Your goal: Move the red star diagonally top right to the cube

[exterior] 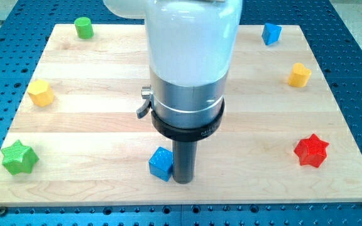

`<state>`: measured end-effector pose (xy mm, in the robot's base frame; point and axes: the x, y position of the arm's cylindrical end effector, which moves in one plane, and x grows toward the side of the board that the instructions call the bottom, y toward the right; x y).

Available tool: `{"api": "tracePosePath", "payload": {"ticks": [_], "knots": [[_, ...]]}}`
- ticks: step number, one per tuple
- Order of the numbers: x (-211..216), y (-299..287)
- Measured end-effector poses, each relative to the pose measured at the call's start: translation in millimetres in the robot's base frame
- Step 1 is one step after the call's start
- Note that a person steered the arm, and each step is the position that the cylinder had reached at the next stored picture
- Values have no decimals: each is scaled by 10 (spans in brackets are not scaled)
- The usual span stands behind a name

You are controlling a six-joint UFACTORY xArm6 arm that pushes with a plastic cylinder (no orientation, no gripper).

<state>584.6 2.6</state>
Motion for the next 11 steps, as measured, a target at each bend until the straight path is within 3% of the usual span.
{"api": "tracePosePath", "payload": {"ticks": [1,2,3,4,5,6,7,9,11], "knots": [[-538,467],[-1042,1364],[-1166,2315],[-1050,3257],[-611,3413],[-204,2639],[-125,1452],[-365,1783],[-505,712]]}}
